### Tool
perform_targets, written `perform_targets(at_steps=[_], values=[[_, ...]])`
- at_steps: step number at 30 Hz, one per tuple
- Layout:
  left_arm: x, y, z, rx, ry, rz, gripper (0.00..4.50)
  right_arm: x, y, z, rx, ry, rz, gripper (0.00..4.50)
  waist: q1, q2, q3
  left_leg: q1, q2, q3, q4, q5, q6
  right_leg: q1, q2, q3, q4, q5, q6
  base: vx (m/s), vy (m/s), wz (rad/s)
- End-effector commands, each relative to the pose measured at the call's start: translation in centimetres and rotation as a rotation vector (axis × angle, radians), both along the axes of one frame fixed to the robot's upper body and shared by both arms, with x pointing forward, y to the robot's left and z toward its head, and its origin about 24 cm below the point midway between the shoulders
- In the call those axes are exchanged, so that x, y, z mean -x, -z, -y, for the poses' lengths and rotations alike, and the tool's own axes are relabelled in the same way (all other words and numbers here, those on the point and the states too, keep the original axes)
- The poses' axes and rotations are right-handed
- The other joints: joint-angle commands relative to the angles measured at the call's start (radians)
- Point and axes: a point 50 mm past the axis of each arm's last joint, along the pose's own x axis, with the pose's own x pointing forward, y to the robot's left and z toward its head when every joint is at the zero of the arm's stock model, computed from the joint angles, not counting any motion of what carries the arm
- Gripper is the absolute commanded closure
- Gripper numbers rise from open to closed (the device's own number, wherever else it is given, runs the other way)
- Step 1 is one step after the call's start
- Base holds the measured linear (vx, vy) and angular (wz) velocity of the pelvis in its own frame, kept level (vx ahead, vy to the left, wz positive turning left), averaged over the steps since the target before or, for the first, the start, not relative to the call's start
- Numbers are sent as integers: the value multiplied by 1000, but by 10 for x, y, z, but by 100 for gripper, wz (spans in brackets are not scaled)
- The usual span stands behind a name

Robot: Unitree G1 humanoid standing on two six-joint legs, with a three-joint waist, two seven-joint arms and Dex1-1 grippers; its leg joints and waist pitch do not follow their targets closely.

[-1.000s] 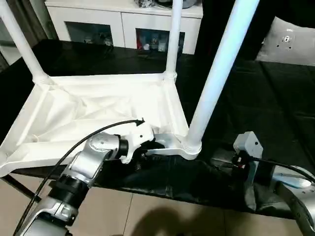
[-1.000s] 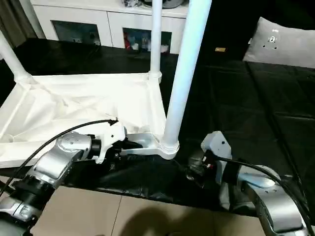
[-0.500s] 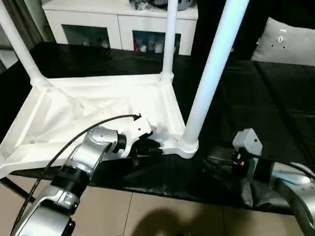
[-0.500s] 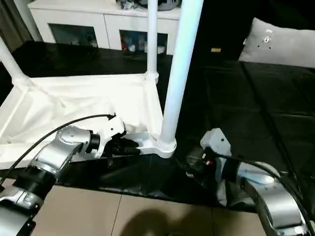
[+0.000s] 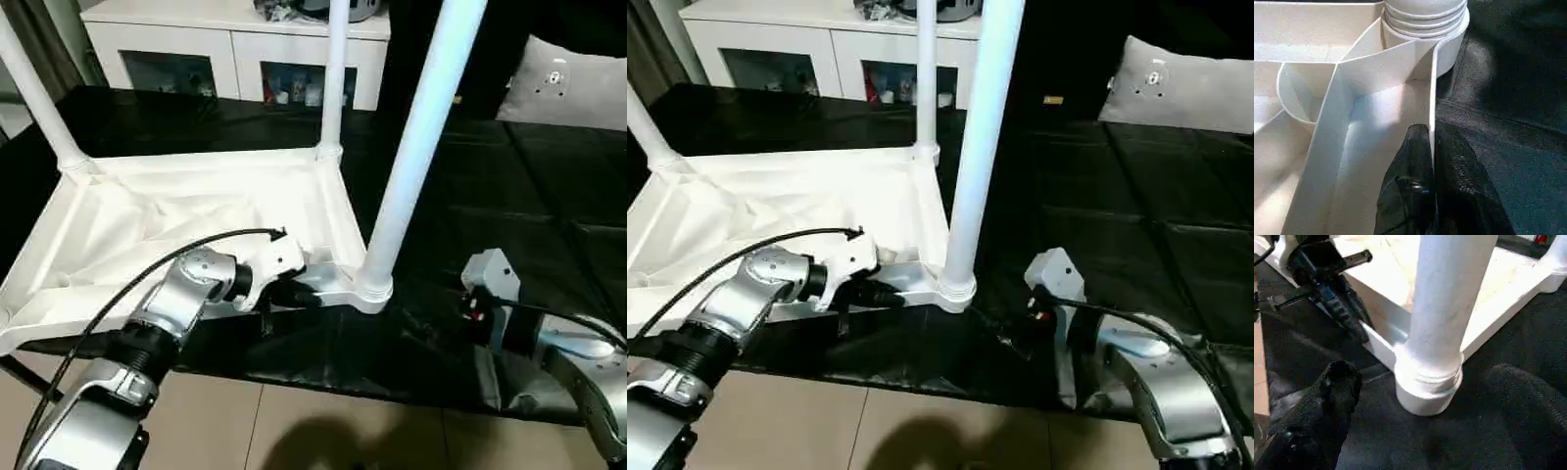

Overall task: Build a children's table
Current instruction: Rotate leg to tighten

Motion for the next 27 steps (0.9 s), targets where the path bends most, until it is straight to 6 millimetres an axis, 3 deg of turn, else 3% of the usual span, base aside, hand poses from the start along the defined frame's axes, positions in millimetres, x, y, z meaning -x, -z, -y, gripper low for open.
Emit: perform_targets(at_steps=[1,6,10,17,27], values=[[5,17,-9,-54,-29,-62,438,-3,1,-1,11,-10,2,0,7,-9,-54,-31,24,6,-71,-91,66,65,-56,32,-75,-214,-219,0,0,0],[9,15,-7,-25,24,-50,438,-10,1,0,26,-18,-5,0,3,-12,-53,-34,23,5,-72,-105,63,69,-57,31,-76,-245,-221,0,0,0],[19,13,1,1,144,-57,446,-27,2,-1,9,-47,-19,18,3,-13,-54,-29,27,8,-72,-105,64,63,-59,33,-77,-254,-225,0,0,0],[22,13,9,-18,205,-52,450,-38,2,-13,-79,-209,-97,91,9,-12,-60,-27,30,12,-67,-47,98,66,-59,31,-60,-96,-289,0,0,0],[17,12,6,-38,170,-43,450,-42,2,-17,-99,-327,-182,171,18,-14,-60,-26,29,13,-67,-53,92,68,-61,31,-61,-132,-284,0,0,0]])
